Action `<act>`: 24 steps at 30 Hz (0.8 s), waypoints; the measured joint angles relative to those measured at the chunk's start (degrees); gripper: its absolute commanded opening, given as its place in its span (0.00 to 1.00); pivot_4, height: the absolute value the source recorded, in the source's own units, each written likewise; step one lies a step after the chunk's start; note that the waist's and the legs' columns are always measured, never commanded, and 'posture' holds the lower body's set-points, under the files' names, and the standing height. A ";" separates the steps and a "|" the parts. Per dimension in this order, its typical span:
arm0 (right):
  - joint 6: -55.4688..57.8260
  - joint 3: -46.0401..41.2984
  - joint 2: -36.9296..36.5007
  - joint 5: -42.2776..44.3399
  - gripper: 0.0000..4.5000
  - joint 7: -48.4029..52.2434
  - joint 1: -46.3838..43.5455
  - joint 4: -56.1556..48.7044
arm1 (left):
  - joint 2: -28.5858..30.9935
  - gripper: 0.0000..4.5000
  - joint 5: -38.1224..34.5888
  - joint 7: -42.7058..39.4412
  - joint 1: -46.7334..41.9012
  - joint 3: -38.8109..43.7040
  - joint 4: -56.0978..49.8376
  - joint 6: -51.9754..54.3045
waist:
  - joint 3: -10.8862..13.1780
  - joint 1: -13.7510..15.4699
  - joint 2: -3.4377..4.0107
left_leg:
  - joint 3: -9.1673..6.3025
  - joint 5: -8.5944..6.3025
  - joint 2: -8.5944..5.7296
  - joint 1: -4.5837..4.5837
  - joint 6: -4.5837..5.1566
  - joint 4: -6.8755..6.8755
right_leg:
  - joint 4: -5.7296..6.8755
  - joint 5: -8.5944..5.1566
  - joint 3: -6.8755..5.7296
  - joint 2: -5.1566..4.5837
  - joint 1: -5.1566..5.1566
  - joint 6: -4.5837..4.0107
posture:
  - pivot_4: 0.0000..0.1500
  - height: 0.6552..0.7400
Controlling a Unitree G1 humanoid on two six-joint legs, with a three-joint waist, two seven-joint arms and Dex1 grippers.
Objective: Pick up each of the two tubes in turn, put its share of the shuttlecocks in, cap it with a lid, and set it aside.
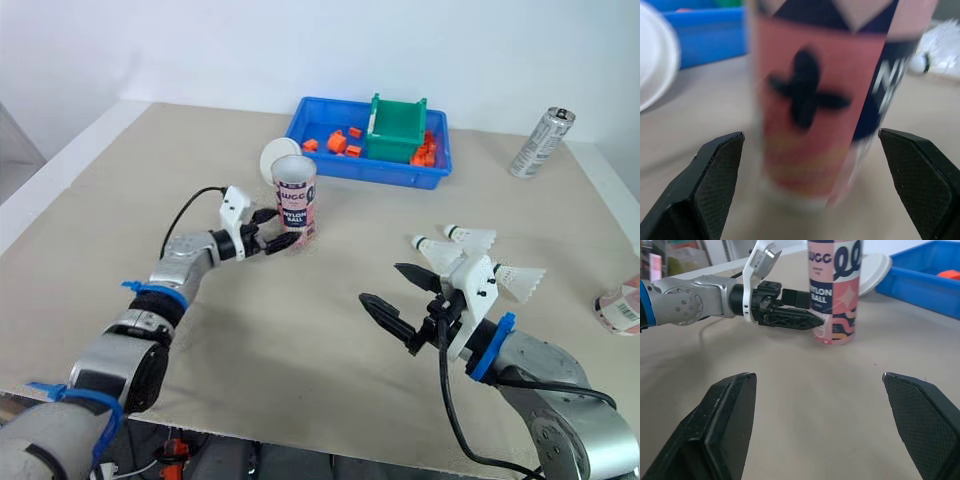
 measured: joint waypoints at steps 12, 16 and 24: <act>-0.04 -0.02 -0.02 -0.21 0.96 -1.96 0.88 -1.04 | -4.84 1.00 2.26 1.94 -6.14 2.09 10.44 -4.18 | 0.01 -0.10 -0.01 | -0.03 0.00 0.00 0.00 0.00 0.00 | 0.01 0.00 -0.01 0.01 0.00 0.00 | 1.00 0.85; -0.06 -0.04 -0.04 -0.29 0.99 -2.01 0.91 -1.04 | -4.79 0.94 2.96 2.65 -6.15 2.59 11.39 -4.22 | 0.01 -0.09 -0.01 | -0.03 0.00 0.00 0.00 0.00 0.00 | 0.01 0.01 -0.01 0.01 0.01 0.01 | 1.00 0.85; -0.06 -0.29 -0.41 -0.30 1.00 -1.96 0.66 -1.04 | -4.70 0.42 3.40 3.26 -6.15 3.86 11.43 -5.02 | 0.01 -0.08 -0.01 | -0.03 0.00 0.00 0.00 0.00 0.00 | 0.01 0.01 -0.01 0.01 0.01 0.01 | 1.00 0.85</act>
